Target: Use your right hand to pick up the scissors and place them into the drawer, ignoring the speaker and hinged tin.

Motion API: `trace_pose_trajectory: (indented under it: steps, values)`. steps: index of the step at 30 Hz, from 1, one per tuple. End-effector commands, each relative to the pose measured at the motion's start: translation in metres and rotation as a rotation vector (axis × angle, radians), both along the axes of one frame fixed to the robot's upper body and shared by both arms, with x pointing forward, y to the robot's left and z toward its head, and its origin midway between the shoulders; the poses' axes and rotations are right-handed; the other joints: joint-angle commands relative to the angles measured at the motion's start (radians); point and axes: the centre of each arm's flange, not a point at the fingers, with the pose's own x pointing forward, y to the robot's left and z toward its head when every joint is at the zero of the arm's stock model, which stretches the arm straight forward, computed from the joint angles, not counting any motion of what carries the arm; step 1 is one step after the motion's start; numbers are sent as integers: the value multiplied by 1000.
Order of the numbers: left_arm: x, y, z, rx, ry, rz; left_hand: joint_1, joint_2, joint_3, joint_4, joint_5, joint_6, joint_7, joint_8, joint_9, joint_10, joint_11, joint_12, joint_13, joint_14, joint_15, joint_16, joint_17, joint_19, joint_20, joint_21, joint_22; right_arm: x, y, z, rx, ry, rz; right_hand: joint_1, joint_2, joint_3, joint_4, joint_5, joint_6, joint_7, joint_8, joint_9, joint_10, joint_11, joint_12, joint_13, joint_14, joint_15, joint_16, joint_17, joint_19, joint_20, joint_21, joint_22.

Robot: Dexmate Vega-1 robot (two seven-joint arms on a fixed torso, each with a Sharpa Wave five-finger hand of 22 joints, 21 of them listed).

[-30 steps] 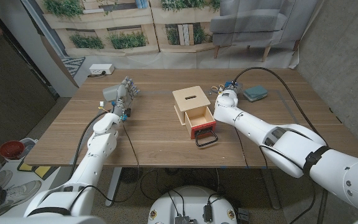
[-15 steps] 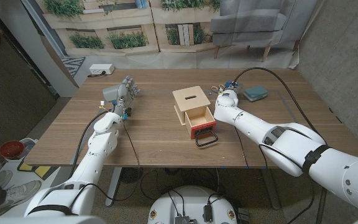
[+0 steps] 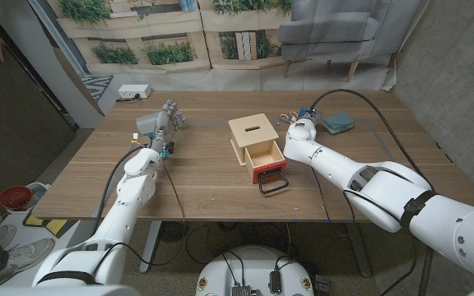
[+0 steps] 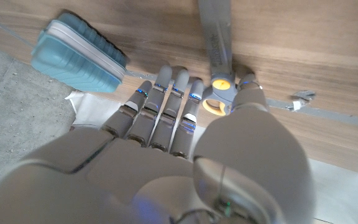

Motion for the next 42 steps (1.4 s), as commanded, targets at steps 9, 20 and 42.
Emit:
trace_pose_trajectory:
  steps: [9,20,42]
  values:
    - [0,13,-1,-8,-3,4,5,50,-3,1,7,-39,4,1,6,-82,1,3,4,-98,2,5,4,-106,4,-7,5,5,-1,-1,-14,20,-5,89,76,17,-20,29,165,-8,33,-13,119,-29,96,36,106,-153,47,60,42,-18,14,3]
    - [0,34,4,-11,0,8,6,50,-3,1,8,-40,5,1,6,-83,1,3,4,-99,2,5,4,-105,4,-9,6,7,-3,-2,-18,2,11,238,147,77,-56,52,357,-1,75,-28,266,-52,192,59,225,-159,73,110,88,-27,20,3]
    - [3,43,6,3,-6,1,6,51,-4,1,8,-38,5,2,6,-82,3,3,4,-99,5,5,3,-104,4,-12,6,-4,-5,-1,6,-148,39,267,153,88,-51,44,382,16,83,-11,276,-38,215,75,241,-157,61,134,97,-34,19,4]
